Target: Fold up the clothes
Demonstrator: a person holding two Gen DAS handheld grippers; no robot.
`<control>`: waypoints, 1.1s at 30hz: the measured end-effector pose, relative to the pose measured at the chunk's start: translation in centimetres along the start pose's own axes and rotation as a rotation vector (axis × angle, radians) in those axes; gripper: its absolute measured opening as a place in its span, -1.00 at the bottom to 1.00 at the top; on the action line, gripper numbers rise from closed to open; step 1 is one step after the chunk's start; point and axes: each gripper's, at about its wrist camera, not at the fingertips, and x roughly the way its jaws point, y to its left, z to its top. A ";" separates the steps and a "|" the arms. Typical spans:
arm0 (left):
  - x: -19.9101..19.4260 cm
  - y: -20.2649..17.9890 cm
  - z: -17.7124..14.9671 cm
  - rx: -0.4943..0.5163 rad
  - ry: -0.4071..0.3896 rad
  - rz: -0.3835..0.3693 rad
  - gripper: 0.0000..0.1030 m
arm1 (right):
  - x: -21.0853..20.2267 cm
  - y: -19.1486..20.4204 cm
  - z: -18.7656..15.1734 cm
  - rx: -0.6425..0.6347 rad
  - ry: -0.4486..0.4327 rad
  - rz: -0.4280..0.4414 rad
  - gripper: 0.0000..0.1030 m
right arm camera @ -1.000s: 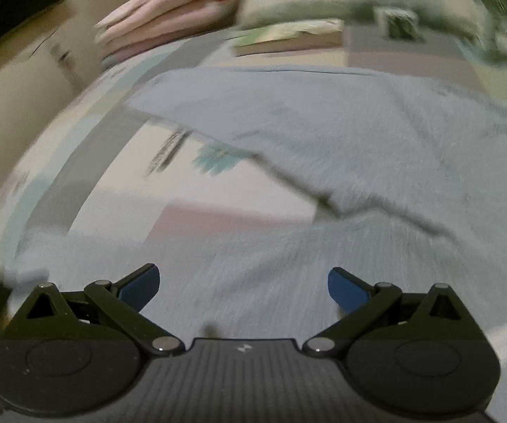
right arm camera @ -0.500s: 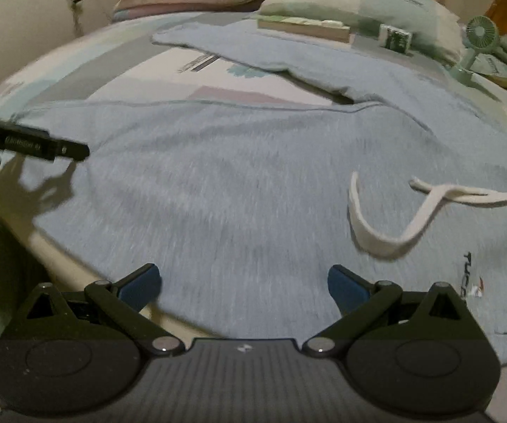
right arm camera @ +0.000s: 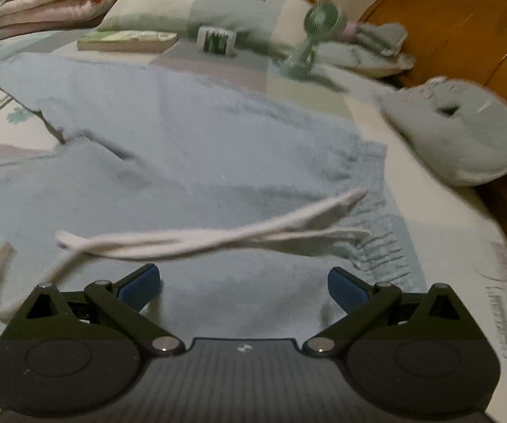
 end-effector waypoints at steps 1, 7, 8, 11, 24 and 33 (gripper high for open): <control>0.3 -0.6 -0.3 0.003 0.017 -0.008 0.98 | 0.6 -0.9 -0.6 0.021 0.027 0.026 1.00; 0.9 -1.0 -3.3 0.007 0.041 -0.001 0.99 | -1.4 -4.2 -5.3 0.059 0.031 0.051 1.00; 0.9 -0.9 -3.4 0.009 0.033 -0.005 0.99 | -1.7 -4.2 -5.7 0.055 0.023 0.046 1.00; 1.3 -0.8 -2.8 -0.004 0.012 0.002 0.99 | -2.3 -4.2 -6.3 0.048 0.011 0.032 1.00; 2.2 -2.1 -1.3 -0.008 0.007 0.073 0.99 | -4.3 -4.7 -3.2 0.041 -0.124 0.039 1.00; 1.6 -2.2 -2.4 -0.035 0.041 0.055 0.99 | 0.1 -5.2 -3.3 0.060 0.007 0.039 1.00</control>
